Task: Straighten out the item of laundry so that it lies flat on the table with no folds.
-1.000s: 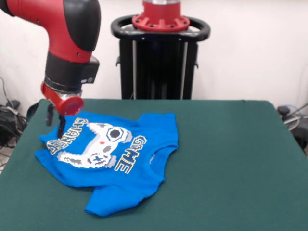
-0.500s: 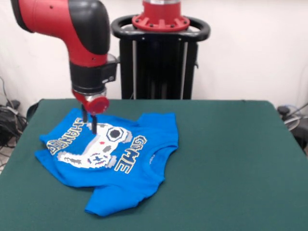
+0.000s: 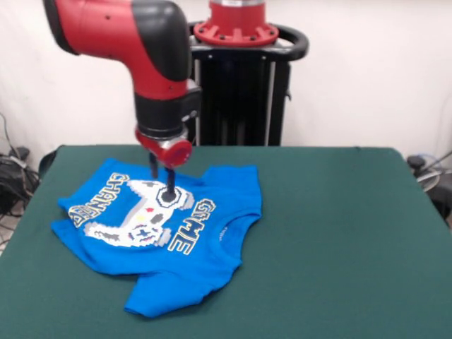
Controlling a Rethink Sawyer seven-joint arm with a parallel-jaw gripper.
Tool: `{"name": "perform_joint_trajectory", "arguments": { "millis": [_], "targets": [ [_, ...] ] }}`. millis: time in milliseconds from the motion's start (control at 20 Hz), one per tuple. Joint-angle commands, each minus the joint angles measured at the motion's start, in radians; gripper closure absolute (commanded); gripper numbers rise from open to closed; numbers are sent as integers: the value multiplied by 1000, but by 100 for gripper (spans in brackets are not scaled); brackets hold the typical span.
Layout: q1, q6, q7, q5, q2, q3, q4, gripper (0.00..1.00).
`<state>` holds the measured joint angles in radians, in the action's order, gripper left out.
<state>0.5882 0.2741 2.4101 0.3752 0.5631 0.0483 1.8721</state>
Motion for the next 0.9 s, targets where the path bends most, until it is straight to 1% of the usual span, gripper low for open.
{"name": "perform_joint_trajectory", "arguments": {
  "millis": [50, 200, 400, 450, 500, 550, 650, 900],
  "targets": [
    [-184, -166, 218, -59, -5, -65, -4, 0],
    [-213, -204, 228, -88, -31, -90, -27, 0],
    [-274, -285, 237, -144, -106, -179, -83, 0],
    [-287, -285, 221, -152, -119, -204, -99, 0],
    [-284, -283, 203, -160, -134, -204, -108, 0],
    [-278, -282, 187, -167, -141, -209, -110, 0],
    [-297, -269, 161, -175, -154, -242, -111, 0],
    [-303, -250, 108, -163, -165, -286, -111, 0]
  ]
}}
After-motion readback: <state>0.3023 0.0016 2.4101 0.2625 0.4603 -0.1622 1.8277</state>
